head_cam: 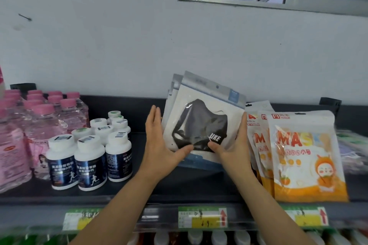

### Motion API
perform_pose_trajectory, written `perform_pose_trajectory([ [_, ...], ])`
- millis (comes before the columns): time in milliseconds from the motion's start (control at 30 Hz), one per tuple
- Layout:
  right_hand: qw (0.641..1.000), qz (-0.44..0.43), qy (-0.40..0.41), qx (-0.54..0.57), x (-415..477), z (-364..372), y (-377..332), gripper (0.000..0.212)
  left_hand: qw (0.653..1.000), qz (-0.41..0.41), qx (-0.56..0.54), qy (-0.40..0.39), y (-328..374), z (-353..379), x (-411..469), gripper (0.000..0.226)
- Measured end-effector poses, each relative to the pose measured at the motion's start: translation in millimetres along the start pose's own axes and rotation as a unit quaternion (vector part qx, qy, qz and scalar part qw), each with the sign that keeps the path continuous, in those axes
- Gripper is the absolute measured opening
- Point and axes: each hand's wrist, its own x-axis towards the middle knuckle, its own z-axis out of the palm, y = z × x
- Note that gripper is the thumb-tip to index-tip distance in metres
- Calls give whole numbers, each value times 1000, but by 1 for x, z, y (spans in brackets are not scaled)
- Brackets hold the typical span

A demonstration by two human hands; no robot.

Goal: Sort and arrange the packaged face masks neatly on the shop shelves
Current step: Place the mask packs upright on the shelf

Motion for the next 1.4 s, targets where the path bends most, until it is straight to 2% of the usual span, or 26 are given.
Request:
perform_pose_trajectory([
  [67, 999, -38, -5, -2, -4, 0, -2, 117, 999, -39, -14, 16, 2, -1, 1, 114],
  [167, 996, -84, -36, 7, -8, 1, -3, 112, 998, -56, -29, 22, -2, 0, 4, 106],
  [333, 996, -52, -66, 21, -5, 3, 3, 122, 997, -72, -35, 4, -9, 4, 3, 105],
  [500, 992, -63, -102, 40, -5, 5, 3, 118, 996, -68, -39, 42, -17, 5, 6, 105],
  [600, 989, -71, -110, 70, -3, 7, 4, 111, 996, -58, -26, 65, -16, 4, 7, 94],
  [833, 990, -94, -83, 68, -5, 6, 5, 102, 997, -23, -53, 56, -13, 3, 6, 79],
  [1100, 990, -56, -117, 63, -3, 6, 7, 107, 995, -81, -61, 3, -20, 5, 7, 86],
  [1400, 982, -54, -181, -6, -7, 5, 3, 106, 997, -70, -5, -14, -22, 6, 4, 98],
])
